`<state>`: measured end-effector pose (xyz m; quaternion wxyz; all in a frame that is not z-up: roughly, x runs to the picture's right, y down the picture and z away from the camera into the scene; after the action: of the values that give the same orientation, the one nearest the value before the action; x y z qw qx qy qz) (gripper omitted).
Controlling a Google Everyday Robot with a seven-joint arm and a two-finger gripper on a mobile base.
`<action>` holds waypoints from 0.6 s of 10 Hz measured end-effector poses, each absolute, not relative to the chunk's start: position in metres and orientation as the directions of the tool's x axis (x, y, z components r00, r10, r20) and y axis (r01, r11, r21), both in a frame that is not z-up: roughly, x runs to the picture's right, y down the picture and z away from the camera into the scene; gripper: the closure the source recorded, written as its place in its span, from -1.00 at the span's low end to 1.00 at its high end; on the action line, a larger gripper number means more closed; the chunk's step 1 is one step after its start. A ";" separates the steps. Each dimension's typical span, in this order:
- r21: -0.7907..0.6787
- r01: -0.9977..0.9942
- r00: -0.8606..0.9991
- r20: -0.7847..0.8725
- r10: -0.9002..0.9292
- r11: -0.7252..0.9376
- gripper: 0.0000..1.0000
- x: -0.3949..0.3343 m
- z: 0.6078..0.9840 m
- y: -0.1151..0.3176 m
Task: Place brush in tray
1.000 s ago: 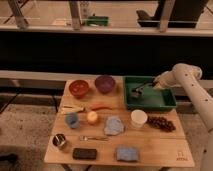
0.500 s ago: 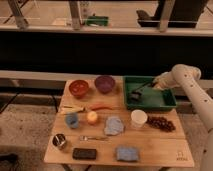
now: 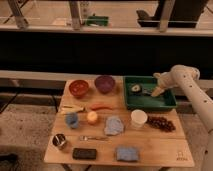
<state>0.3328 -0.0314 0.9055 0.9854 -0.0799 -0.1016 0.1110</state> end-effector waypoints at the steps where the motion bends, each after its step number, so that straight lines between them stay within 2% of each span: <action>1: -0.178 -0.203 0.955 0.182 0.235 0.963 -0.60 0.333 0.905 -0.032; 6: -0.179 -0.210 0.954 0.177 0.241 0.961 -0.60 0.338 0.899 -0.031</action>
<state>0.3384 -0.0309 0.8992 0.9853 -0.0792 -0.0988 0.1145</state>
